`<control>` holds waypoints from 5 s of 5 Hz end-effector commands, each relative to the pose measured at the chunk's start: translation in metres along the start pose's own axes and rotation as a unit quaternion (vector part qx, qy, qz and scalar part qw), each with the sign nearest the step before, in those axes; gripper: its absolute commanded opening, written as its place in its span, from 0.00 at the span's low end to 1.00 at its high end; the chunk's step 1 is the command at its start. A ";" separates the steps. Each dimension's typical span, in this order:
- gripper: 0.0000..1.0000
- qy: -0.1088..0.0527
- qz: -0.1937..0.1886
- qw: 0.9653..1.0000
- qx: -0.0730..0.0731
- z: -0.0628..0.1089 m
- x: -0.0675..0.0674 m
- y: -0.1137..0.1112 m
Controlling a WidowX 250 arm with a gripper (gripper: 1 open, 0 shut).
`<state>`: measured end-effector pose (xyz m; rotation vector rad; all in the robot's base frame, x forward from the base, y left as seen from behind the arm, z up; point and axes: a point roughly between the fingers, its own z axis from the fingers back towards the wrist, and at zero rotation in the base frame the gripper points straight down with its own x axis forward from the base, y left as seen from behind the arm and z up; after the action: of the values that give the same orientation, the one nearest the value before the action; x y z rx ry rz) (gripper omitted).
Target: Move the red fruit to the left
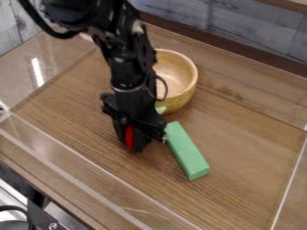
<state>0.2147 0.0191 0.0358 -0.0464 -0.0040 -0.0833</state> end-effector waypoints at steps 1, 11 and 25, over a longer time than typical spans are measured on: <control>0.00 -0.042 0.001 0.999 0.009 0.043 0.010 0.002; 0.00 -0.035 0.055 0.997 -0.046 0.038 0.105 0.212; 1.00 -0.007 0.139 0.981 -0.136 0.061 0.066 0.213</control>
<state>0.2962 0.2197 0.0556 -0.3834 0.0767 0.1983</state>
